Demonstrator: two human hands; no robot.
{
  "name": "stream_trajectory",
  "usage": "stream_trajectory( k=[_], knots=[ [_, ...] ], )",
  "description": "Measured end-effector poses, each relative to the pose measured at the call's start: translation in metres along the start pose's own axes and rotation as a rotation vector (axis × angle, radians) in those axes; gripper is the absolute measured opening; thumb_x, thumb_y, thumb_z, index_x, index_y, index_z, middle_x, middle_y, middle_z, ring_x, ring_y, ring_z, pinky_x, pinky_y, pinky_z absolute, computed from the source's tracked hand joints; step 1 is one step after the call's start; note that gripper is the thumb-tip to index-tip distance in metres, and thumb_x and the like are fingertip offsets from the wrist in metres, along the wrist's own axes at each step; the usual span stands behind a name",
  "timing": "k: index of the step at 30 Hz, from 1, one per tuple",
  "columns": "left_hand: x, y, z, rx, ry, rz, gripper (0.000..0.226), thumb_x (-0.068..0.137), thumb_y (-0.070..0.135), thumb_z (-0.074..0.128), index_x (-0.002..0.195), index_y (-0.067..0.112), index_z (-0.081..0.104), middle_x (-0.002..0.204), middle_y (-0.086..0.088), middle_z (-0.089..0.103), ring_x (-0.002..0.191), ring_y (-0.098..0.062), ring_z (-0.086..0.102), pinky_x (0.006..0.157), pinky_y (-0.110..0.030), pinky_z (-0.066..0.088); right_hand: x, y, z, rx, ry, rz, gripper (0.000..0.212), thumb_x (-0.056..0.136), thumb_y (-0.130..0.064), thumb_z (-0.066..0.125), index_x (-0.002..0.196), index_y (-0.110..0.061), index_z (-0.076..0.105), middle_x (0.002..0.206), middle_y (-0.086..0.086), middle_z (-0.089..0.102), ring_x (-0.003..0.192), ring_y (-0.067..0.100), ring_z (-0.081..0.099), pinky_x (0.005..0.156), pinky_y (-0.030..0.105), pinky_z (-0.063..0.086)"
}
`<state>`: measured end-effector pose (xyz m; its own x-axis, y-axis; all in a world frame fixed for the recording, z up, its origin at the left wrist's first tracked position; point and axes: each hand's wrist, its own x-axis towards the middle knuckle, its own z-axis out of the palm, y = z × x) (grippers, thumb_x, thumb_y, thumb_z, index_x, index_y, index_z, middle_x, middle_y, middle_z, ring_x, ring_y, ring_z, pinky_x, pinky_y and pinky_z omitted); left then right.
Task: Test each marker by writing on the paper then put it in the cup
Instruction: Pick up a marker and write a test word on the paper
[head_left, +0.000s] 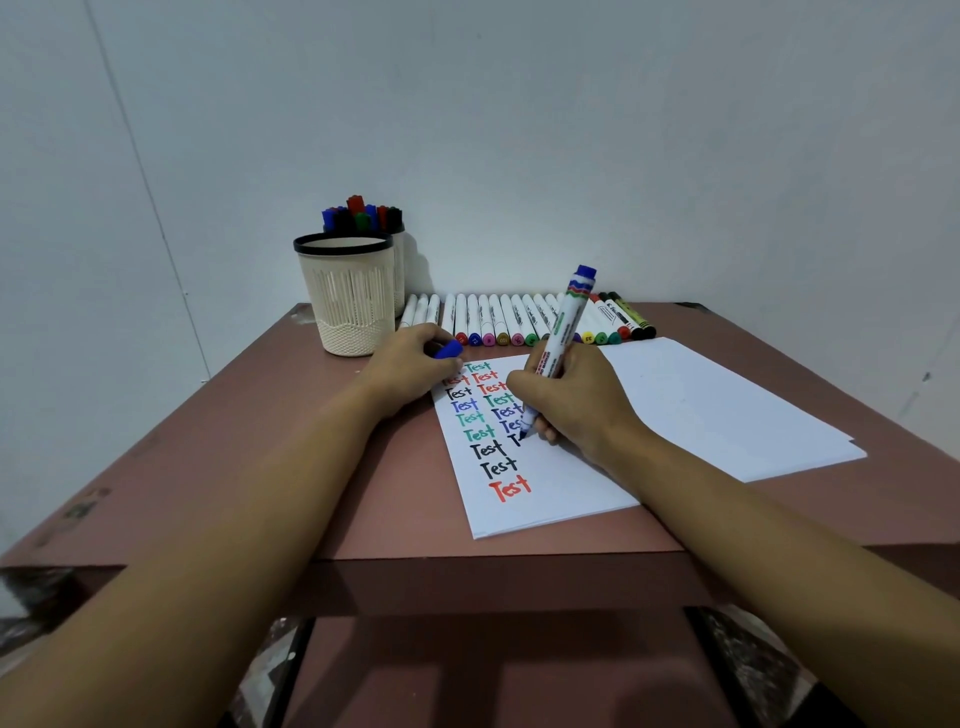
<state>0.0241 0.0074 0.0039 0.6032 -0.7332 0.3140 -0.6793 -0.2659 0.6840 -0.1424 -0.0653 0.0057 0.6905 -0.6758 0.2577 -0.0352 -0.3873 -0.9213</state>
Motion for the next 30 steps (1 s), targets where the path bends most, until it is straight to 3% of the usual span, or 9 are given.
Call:
stream_trajectory(
  k=[5,9,12,15,18,24,30],
  knots=[
    [0.0009,-0.0014,0.0000,0.017,0.005,0.009,0.026,0.084,0.020,0.066,0.109,0.013,0.061,0.097,0.001,0.056,0.074,-0.005,0.048,0.056,-0.009,0.031,0.0021,0.0015,-0.0002,0.019,-0.009,0.004,0.024,0.079,-0.004,0.058,0.058,-0.009,0.048,0.045,0.007,0.052,0.039,0.016,0.050,0.043,0.023,0.039],
    [0.0014,-0.0021,-0.0003,0.012,0.001,0.012,0.025,0.084,0.019,0.066,0.108,0.013,0.061,0.092,0.004,0.055,0.069,0.001,0.048,0.053,-0.006,0.032,0.0005,0.0002,0.0003,-0.009,-0.017,0.015,0.023,0.080,-0.005,0.057,0.060,-0.008,0.046,0.044,0.007,0.051,0.032,0.010,0.044,0.041,0.021,0.036],
    [0.0016,-0.0018,-0.0004,0.020,0.003,0.013,0.027,0.084,0.020,0.066,0.110,0.012,0.061,0.095,0.003,0.055,0.073,-0.004,0.048,0.057,-0.010,0.031,0.0014,0.0016,0.0002,0.000,0.033,-0.006,0.022,0.080,-0.003,0.056,0.062,-0.007,0.043,0.052,0.014,0.050,0.030,0.007,0.041,0.043,0.023,0.037],
    [0.0013,-0.0014,-0.0002,0.021,0.005,0.007,0.027,0.085,0.020,0.065,0.111,0.013,0.061,0.097,0.002,0.054,0.080,-0.009,0.048,0.058,-0.011,0.031,0.0039,0.0049,0.0004,-0.028,0.091,-0.023,0.019,0.077,-0.005,0.057,0.063,-0.008,0.045,0.059,0.017,0.053,0.037,0.012,0.046,0.044,0.025,0.038],
    [0.0010,-0.0011,0.0002,0.014,0.006,0.006,0.026,0.085,0.019,0.065,0.110,0.012,0.061,0.094,0.003,0.054,0.071,-0.002,0.048,0.054,-0.008,0.030,0.0038,0.0051,0.0004,-0.045,0.083,-0.017,0.015,0.077,-0.007,0.058,0.067,-0.006,0.048,0.061,0.018,0.054,0.045,0.020,0.051,0.044,0.025,0.040],
    [0.0015,-0.0019,0.0002,0.011,-0.001,0.007,0.027,0.085,0.019,0.065,0.111,0.012,0.060,0.095,0.003,0.054,0.070,0.001,0.047,0.055,-0.007,0.030,0.0008,0.0015,-0.0001,-0.071,0.062,-0.035,0.023,0.079,-0.005,0.057,0.061,-0.007,0.043,0.053,0.012,0.051,0.031,0.006,0.043,0.042,0.022,0.043],
    [0.0018,-0.0016,0.0002,0.013,0.004,0.007,0.026,0.086,0.019,0.065,0.111,0.013,0.060,0.095,0.003,0.054,0.069,0.002,0.046,0.052,-0.005,0.031,0.0004,0.0016,-0.0007,-0.034,0.045,-0.002,0.023,0.080,-0.006,0.057,0.060,-0.008,0.044,0.052,0.014,0.052,0.032,0.010,0.046,0.040,0.021,0.036]
  ],
)
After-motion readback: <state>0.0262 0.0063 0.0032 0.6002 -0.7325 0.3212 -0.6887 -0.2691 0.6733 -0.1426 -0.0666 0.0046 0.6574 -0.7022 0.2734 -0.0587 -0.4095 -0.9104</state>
